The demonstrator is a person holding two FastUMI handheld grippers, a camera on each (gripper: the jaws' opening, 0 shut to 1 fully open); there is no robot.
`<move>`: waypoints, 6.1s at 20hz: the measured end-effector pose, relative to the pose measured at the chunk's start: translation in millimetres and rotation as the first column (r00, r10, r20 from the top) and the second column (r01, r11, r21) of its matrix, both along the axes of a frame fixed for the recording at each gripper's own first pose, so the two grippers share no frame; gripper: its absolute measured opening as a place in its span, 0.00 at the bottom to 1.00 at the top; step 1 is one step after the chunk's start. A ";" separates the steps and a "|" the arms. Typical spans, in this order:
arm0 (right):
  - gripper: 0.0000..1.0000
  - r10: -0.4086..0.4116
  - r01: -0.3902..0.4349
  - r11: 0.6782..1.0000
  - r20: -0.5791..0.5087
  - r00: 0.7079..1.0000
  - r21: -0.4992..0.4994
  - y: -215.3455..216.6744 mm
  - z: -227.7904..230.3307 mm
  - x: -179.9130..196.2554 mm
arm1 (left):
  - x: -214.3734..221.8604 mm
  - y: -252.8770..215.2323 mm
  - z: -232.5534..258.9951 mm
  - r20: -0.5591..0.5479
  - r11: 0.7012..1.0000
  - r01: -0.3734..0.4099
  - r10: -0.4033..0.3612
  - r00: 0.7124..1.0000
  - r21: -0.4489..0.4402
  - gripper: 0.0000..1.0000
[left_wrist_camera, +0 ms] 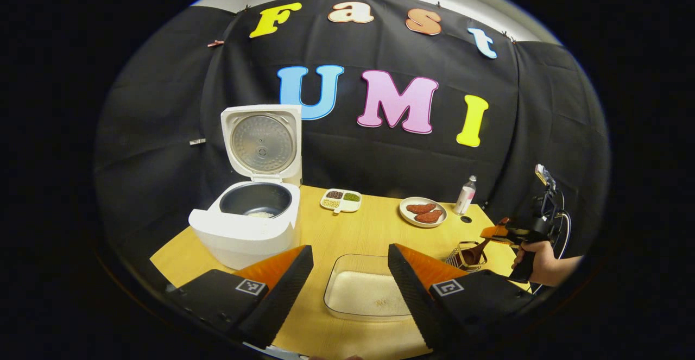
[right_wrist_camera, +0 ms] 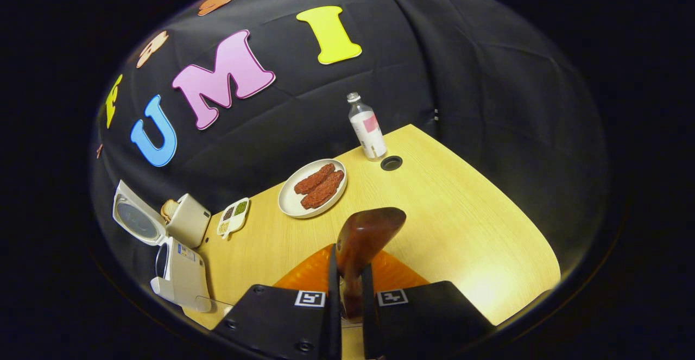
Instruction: Close the left gripper, press the button to open the rice cooker; take a wooden spoon from the chopstick holder with the right hand, scoop a spoonful of rice and pour it into the rice cooker, then put the wooden spoon back into the chopstick holder.
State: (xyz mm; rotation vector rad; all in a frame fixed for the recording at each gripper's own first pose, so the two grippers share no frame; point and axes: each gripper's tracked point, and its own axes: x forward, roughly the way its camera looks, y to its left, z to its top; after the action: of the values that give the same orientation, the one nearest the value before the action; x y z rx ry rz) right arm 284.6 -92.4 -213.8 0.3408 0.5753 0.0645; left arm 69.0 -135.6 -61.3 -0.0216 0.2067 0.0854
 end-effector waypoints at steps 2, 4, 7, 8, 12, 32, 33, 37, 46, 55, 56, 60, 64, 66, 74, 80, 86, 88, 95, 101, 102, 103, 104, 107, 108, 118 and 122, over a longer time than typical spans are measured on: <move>0.18 -0.005 0.006 1.000 0.041 0.999 -0.006 2.7 16.5 -1.7 | -7.4 3.8 2.7 0.011 1.000 0.009 -0.009 1.000 0.001 0.95; 0.18 -0.015 0.016 1.000 0.079 0.997 -0.011 4.4 36.0 -3.9 | -15.1 10.3 5.0 0.021 1.000 0.018 -0.018 1.000 -0.012 0.95; 0.18 -0.029 0.032 0.999 0.122 0.992 -0.021 6.6 66.2 -10.9 | -24.3 26.6 6.6 0.031 0.999 0.031 -0.030 0.999 -0.032 0.95; 0.17 -0.037 0.041 0.999 0.135 0.990 -0.023 6.8 75.8 -13.9 | -27.5 34.9 8.5 0.037 0.999 0.029 -0.028 0.999 -0.032 0.95; 0.18 -0.060 0.062 0.998 0.187 0.981 -0.007 15.4 118.7 -37.9 | -38.6 70.9 18.1 0.083 0.998 0.024 -0.019 0.996 -0.053 0.95; 0.18 0.029 -0.035 0.999 0.226 0.974 0.021 161.6 131.1 -128.5 | -90.3 187.9 -10.1 0.109 0.999 0.035 -0.031 0.994 -0.033 0.95; 0.18 0.036 -0.038 0.999 0.215 0.976 0.006 166.1 119.9 -128.7 | -88.5 192.6 -13.2 0.109 0.999 0.025 -0.020 0.994 -0.040 0.95; 0.18 0.035 -0.035 0.999 0.151 0.988 -0.004 180.5 73.2 -130.8 | -77.5 196.8 -30.9 0.085 0.998 0.033 -0.027 0.996 -0.062 0.95; 0.17 -0.015 0.025 0.998 0.144 0.989 -0.065 184.4 9.7 -123.5 | -65.2 203.3 -59.5 0.029 0.997 0.056 -0.054 0.998 -0.051 0.95; 0.18 0.071 -0.066 0.997 0.108 0.992 -0.045 250.3 -8.0 -147.4 | -79.7 202.4 -83.9 -0.029 0.995 0.053 -0.056 0.998 -0.085 0.95; 0.18 0.080 -0.076 0.996 0.103 0.991 -0.041 255.8 -8.7 -151.8 | -80.9 203.3 -83.5 -0.027 0.995 0.049 -0.052 0.998 -0.087 0.95; 0.17 0.055 -0.057 0.996 0.030 0.998 0.072 268.6 -10.2 -165.6 | -86.8 205.2 -80.6 -0.018 0.994 0.039 -0.041 0.999 -0.099 0.95; 0.18 0.018 -0.006 0.981 -0.056 0.998 0.194 272.6 -8.8 -175.7 | -94.1 207.5 -83.2 -0.020 0.994 0.029 -0.031 0.999 -0.108 0.95; 0.18 0.006 0.011 0.975 -0.077 0.997 0.222 269.6 -7.1 -179.3 | -98.8 207.6 -81.9 -0.020 0.993 0.024 -0.026 0.999 -0.117 0.95; 0.18 -0.083 0.125 0.913 -0.122 0.989 0.389 234.0 15.4 -172.0 | -107.7 197.1 -70.4 0.013 0.995 0.049 -0.048 0.999 -0.087 0.95; 0.18 -0.119 0.162 0.891 -0.126 0.985 0.425 212.3 28.5 -174.1 | -109.4 186.1 -62.5 0.027 0.994 0.073 -0.071 0.997 -0.080 0.95; 0.17 -0.166 0.213 0.860 -0.141 0.976 0.464 193.1 55.3 -161.0 | -110.3 180.0 -55.2 0.042 0.994 0.082 -0.079 0.996 -0.077 0.95; 0.17 -0.170 0.211 0.849 -0.129 0.977 0.484 192.8 73.8 -154.7 | -110.1 180.5 -51.6 0.050 0.994 0.080 -0.076 0.996 -0.078 0.95; 0.18 -0.161 0.178 0.809 -0.080 0.984 0.560 201.4 143.6 -137.4 | -104.9 200.6 -39.4 0.080 0.996 0.070 -0.065 0.995 -0.060 0.95; 0.17 -0.112 0.111 0.793 -0.035 0.993 0.599 246.4 184.3 -118.1 | -106.1 220.5 -42.8 0.078 0.993 0.027 -0.018 0.997 -0.115 0.95; 0.17 -0.102 0.099 0.789 -0.029 0.994 0.607 255.3 190.4 -116.2 | -108.1 223.6 -46.7 0.075 0.992 0.023 -0.015 0.997 -0.120 0.95; 0.17 -0.090 0.086 0.786 -0.024 0.996 0.612 265.0 194.7 -114.2 | -107.7 226.6 -48.1 0.070 0.992 0.021 -0.012 0.998 -0.124 0.95; 0.17 -0.077 0.075 0.784 -0.024 0.997 0.616 275.8 196.6 -111.5 | -107.9 230.7 -50.1 0.065 0.992 0.015 -0.007 0.998 -0.123 0.95; 0.17 -0.034 0.035 0.789 -0.014 0.999 0.613 310.1 200.2 -105.4 | -104.5 253.6 -45.1 0.070 0.991 -0.018 0.027 0.997 -0.129 0.95; 0.17 -0.021 0.024 0.791 -0.013 1.000 0.611 321.3 199.8 -103.2 | -103.5 261.8 -40.8 0.079 0.991 -0.033 0.043 0.996 -0.130 0.95; 0.18 0.116 -0.120 0.824 0.042 0.992 0.553 426.4 199.2 -72.7 | -102.8 308.2 -52.4 0.051 0.979 -0.125 0.135 0.990 -0.162 0.95; 0.17 0.166 -0.202 0.859 0.117 0.979 0.471 454.2 194.6 -68.5 | -100.8 298.7 -53.1 0.053 0.983 -0.104 0.113 0.992 -0.154 0.95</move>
State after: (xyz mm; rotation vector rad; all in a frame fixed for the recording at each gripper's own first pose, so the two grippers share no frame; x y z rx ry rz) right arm 216.1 361.8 -19.2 0.7669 0.5136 0.4103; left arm -31.8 163.1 -114.4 -0.1863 0.1496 0.1777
